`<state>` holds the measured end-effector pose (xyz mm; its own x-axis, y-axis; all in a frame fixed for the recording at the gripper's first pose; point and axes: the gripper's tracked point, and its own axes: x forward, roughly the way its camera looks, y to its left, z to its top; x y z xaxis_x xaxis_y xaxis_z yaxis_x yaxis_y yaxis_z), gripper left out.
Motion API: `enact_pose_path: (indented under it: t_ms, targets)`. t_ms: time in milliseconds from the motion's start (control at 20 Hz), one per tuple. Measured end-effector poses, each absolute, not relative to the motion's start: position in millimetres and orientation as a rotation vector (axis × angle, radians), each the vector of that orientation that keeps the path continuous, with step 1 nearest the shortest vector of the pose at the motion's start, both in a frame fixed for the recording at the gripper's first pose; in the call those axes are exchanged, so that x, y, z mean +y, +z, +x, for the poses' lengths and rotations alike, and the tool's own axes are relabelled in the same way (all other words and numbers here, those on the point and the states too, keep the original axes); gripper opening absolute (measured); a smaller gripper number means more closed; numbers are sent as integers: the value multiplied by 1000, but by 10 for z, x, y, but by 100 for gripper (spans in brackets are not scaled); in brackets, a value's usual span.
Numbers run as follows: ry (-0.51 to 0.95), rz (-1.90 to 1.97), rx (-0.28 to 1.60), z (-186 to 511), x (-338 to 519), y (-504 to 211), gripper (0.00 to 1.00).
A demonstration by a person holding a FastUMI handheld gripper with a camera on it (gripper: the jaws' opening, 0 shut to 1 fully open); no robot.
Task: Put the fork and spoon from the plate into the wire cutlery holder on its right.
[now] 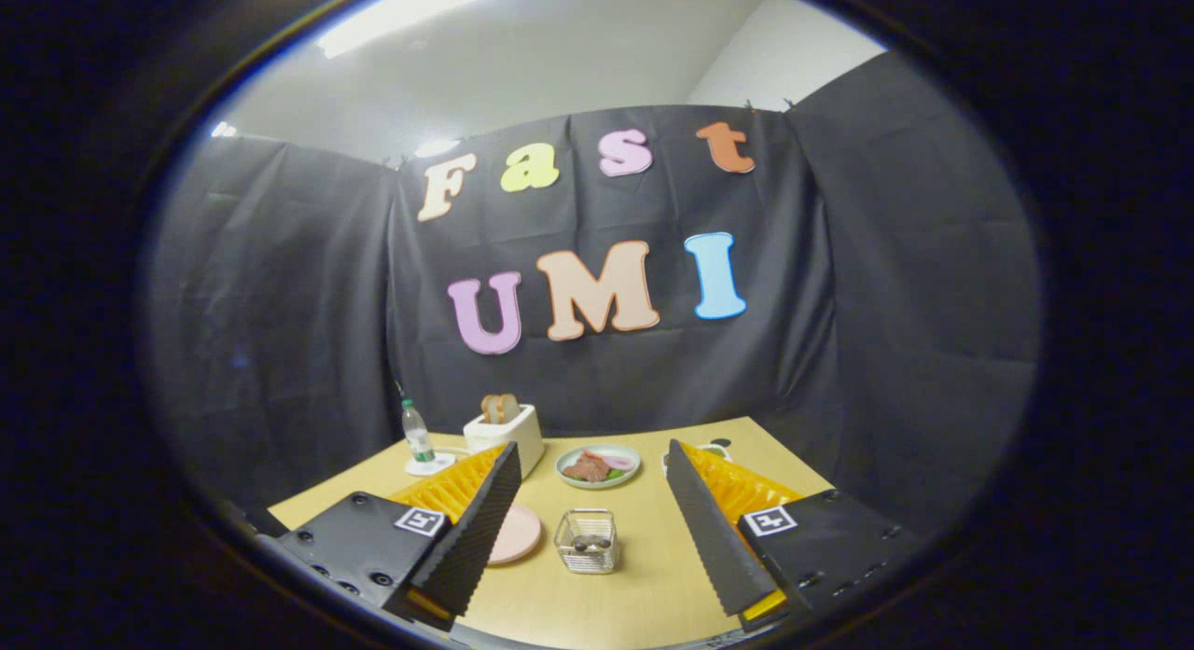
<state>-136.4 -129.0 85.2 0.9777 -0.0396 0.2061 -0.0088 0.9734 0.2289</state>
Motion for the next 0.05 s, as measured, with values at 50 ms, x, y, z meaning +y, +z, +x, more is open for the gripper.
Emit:
enact_pose_path:
  t_ms: [50]
  targets:
    - [-22,251,-229,-1408,-1376,864,99]
